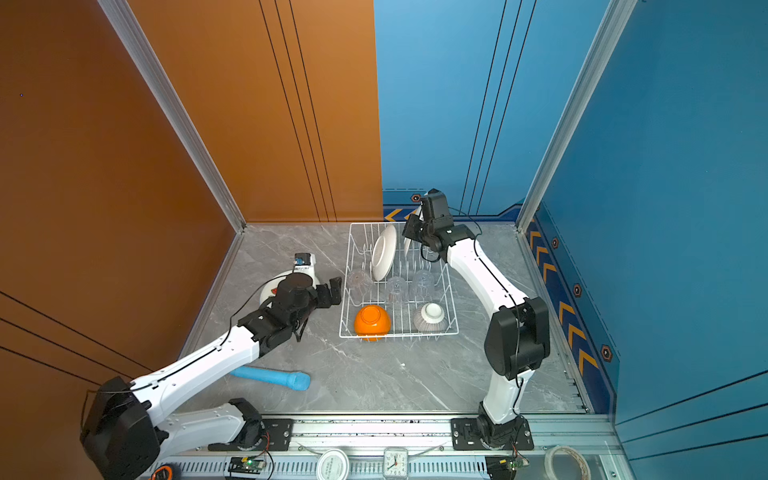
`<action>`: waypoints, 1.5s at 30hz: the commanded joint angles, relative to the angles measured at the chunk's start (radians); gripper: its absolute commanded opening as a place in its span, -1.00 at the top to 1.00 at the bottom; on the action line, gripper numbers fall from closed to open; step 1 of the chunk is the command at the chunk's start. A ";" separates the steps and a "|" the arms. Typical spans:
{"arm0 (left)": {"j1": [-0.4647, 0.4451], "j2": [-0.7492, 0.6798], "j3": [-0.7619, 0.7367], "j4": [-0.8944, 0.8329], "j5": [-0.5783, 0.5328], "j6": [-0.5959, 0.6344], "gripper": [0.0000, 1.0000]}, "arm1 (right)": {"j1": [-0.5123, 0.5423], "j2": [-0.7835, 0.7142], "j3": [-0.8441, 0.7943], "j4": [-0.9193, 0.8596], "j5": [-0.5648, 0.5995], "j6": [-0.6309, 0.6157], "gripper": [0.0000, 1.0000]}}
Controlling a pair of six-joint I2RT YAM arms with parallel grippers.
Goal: Unload the mixed dishes from the dish rack
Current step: 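Lift the green-striped plate with the right gripper while the left arm nears the rack, then grasp the raised plate rim with the left gripper beside the right gripper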
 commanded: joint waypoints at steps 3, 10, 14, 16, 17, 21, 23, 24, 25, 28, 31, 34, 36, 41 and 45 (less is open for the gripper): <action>-0.026 -0.012 0.007 0.062 0.020 0.050 -0.96 | 0.006 -0.082 -0.003 -0.025 0.022 -0.011 0.97; -0.073 -0.011 -0.023 0.199 0.069 0.139 -0.96 | 0.034 -0.137 -0.057 -0.023 0.000 0.017 0.98; -0.095 0.008 -0.042 0.306 0.116 0.198 -0.96 | 0.056 -0.167 -0.086 -0.022 -0.030 0.036 0.99; -0.107 0.016 -0.059 0.382 0.155 0.229 -0.96 | 0.072 -0.193 -0.104 -0.023 -0.042 0.044 0.99; -0.114 0.020 -0.064 0.411 0.167 0.243 -0.96 | 0.077 -0.205 -0.114 -0.023 -0.049 0.048 0.99; -0.154 0.051 -0.059 0.496 0.187 0.301 -0.96 | 0.106 -0.261 -0.146 -0.021 -0.070 0.068 0.99; -0.168 0.070 -0.051 0.524 0.200 0.322 -0.96 | 0.125 -0.294 -0.171 -0.010 -0.063 0.080 0.99; -0.177 0.080 -0.044 0.534 0.203 0.332 -0.96 | 0.136 -0.313 -0.183 0.000 -0.057 0.085 0.99; -0.185 0.090 -0.037 0.545 0.201 0.343 -0.96 | 0.147 -0.331 -0.198 0.013 -0.053 0.091 0.99; -0.202 0.124 -0.006 0.559 0.192 0.370 -0.96 | 0.177 -0.377 -0.240 0.040 -0.039 0.109 0.99; -0.218 0.162 0.028 0.571 0.168 0.387 -0.96 | 0.188 -0.418 -0.280 0.065 -0.036 0.138 0.99; -0.234 0.194 0.041 0.615 0.143 0.400 -0.96 | 0.192 -0.450 -0.320 0.096 -0.040 0.170 0.99; -0.249 0.214 0.049 0.649 0.127 0.412 -0.96 | 0.194 -0.460 -0.333 0.106 -0.049 0.185 1.00; -0.283 0.265 0.092 0.671 0.099 0.460 -0.97 | 0.201 -0.479 -0.349 0.126 -0.077 0.205 1.00; -0.326 0.302 0.129 0.674 -0.047 0.517 -0.92 | 0.203 -0.495 -0.353 0.131 -0.075 0.218 1.00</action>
